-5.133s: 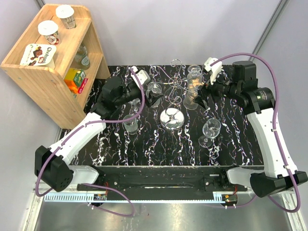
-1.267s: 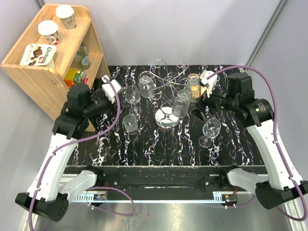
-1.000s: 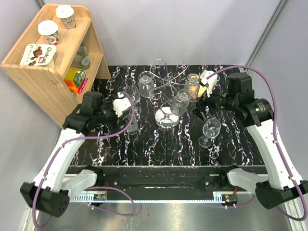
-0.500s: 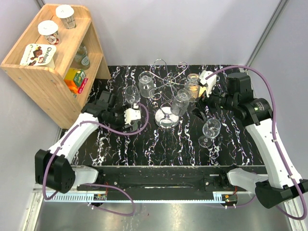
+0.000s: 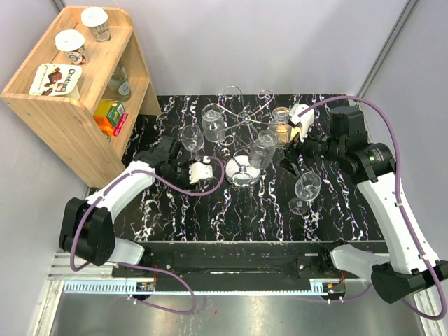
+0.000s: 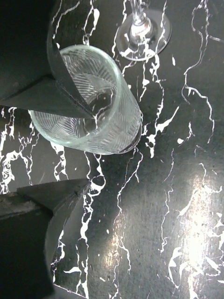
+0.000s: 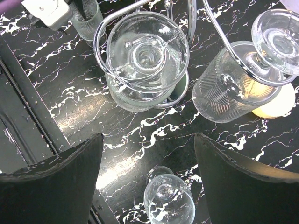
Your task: Place the wine glass upside down on the wine glass rack
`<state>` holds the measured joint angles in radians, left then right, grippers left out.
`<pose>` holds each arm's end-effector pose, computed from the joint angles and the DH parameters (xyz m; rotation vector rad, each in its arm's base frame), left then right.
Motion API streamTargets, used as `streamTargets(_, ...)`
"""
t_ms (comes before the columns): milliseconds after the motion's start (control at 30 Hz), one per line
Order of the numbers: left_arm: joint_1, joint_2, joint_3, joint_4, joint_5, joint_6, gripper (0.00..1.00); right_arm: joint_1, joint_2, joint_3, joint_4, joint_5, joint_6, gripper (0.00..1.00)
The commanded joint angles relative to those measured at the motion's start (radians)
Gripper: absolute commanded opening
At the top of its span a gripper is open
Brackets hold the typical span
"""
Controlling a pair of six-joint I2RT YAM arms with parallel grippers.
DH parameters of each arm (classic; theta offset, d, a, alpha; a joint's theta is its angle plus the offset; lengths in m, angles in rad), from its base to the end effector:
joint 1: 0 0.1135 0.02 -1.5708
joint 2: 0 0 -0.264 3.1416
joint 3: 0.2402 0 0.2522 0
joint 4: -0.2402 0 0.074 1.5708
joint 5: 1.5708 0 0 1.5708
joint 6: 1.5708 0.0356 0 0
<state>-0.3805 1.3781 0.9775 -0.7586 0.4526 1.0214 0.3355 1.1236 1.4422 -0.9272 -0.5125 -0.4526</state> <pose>0.2364 -0.1113 0.2352 1.7631 1.8964 -0.3951 0.1886 0.0843 0.4252 -1.0770 1.8382 0.4876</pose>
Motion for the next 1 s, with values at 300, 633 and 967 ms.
streamTargets(300, -0.028, -0.027, -0.042, -0.005, 0.015, -0.023, 0.00, 0.010, -0.010, 0.004, -0.015, 0.014, -0.021, 0.83)
streamTargets(633, -0.014, -0.362, 0.134, -0.275, 0.205, -0.082, 0.00, 0.008, 0.027, 0.112, -0.076, -0.081, -0.028, 0.85)
streamTargets(967, -0.011, -0.406, 0.641, -0.251, 0.540, -0.386, 0.00, 0.008, 0.111, 0.259, 0.062, -0.384, 0.107, 0.97)
